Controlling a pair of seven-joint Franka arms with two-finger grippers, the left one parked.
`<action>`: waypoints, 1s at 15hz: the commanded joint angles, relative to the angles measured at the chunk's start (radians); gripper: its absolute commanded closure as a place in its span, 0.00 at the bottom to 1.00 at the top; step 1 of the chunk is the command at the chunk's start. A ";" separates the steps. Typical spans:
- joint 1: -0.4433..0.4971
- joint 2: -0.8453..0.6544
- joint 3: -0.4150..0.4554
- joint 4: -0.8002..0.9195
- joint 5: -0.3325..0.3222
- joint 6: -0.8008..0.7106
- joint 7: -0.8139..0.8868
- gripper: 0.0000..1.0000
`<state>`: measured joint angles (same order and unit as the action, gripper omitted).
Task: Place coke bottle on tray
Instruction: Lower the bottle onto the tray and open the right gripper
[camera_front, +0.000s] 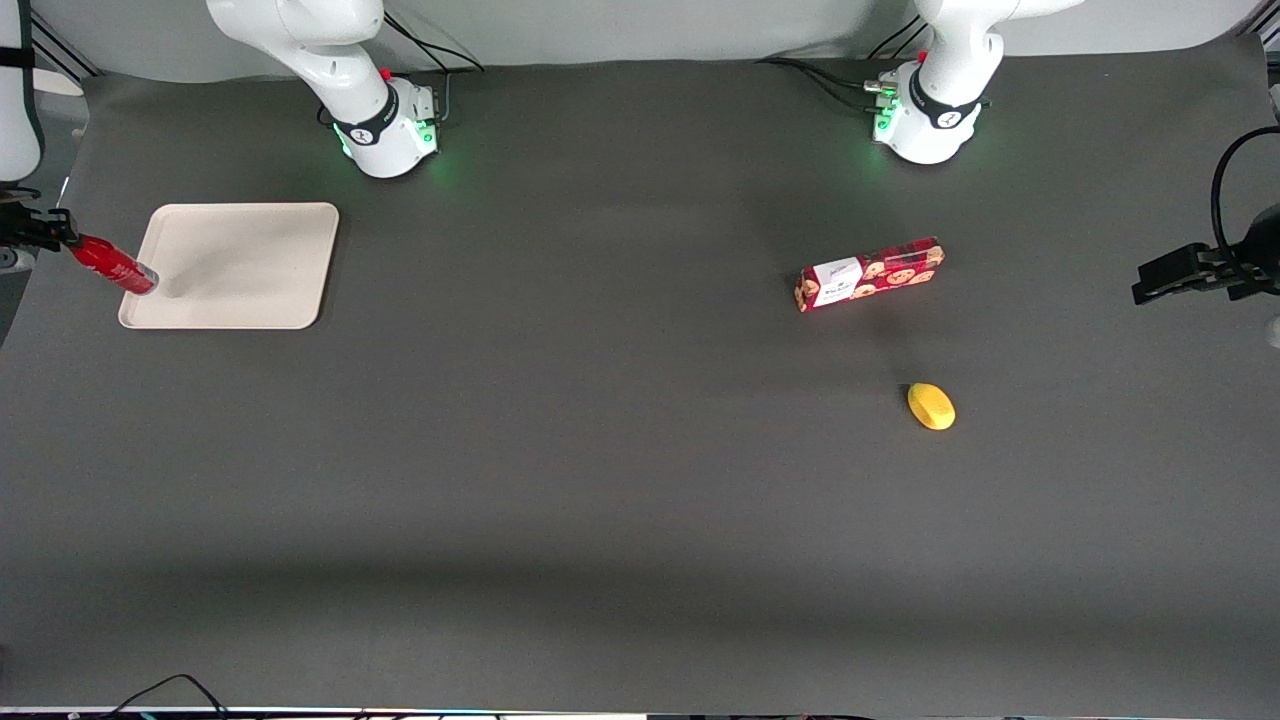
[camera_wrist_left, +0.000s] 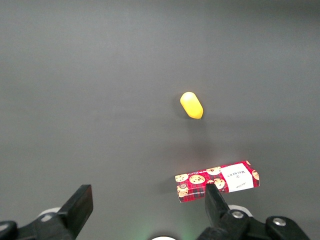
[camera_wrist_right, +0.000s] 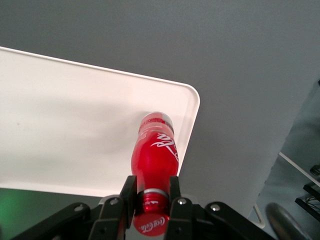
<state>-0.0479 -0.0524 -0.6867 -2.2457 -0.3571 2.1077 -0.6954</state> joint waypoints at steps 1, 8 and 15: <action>-0.024 0.057 -0.002 0.006 0.065 0.041 -0.068 1.00; -0.027 0.108 -0.004 0.008 0.130 0.060 -0.076 0.00; -0.018 0.057 0.107 0.248 0.185 -0.323 -0.014 0.00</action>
<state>-0.0649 0.0363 -0.6591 -2.1529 -0.2279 1.9927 -0.7337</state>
